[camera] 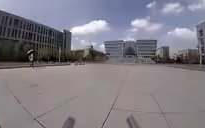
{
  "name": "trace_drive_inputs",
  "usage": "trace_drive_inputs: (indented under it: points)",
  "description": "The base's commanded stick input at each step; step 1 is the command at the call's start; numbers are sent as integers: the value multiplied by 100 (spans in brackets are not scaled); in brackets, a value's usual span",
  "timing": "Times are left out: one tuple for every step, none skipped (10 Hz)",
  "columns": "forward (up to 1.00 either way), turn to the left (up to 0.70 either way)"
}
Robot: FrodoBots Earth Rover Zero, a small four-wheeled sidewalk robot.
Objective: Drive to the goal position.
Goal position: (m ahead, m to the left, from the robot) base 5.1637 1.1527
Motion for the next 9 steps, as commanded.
trace_drive_inputs:
  points:
    - [70, -22]
    - [70, -22]
    - [70, -22]
    - [70, -22]
    - [70, -22]
    - [70, -19]
    - [70, 6]
    - [70, 13]
    - [70, 13]
